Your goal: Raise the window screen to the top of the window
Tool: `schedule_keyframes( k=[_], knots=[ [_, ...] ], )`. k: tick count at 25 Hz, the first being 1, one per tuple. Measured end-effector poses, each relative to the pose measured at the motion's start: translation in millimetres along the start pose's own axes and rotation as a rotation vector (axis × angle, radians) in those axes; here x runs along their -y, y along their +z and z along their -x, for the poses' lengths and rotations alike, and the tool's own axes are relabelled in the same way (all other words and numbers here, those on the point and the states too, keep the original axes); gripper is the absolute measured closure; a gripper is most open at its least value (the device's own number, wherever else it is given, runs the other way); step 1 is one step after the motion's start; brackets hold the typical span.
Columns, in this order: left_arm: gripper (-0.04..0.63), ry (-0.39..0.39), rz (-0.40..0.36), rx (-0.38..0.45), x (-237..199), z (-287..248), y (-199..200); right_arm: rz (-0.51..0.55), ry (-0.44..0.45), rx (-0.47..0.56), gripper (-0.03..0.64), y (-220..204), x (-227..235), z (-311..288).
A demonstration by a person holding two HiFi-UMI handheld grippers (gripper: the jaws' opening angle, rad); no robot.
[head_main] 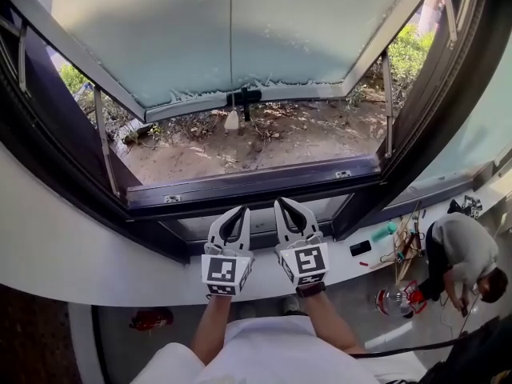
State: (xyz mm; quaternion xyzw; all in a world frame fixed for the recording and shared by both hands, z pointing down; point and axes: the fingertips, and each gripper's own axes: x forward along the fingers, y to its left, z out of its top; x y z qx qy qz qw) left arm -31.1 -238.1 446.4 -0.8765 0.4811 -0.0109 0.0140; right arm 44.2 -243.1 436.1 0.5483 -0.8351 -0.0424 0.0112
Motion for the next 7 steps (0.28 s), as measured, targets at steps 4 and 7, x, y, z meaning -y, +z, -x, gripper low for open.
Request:
schedule_keyframes(
  k=[4, 7],
  knots=[
    [0.589, -0.005, 0.000, 0.000, 0.5, 0.6, -0.1, 0.000, -0.017, 0.000, 0.614, 1.1, 4.5, 2.6],
    [0.589, -0.009, -0.001, 0.000, 0.5, 0.8, -0.6, -0.001, -0.027, 0.002, 0.614, 0.8, 7.6, 3.8]
  ],
)
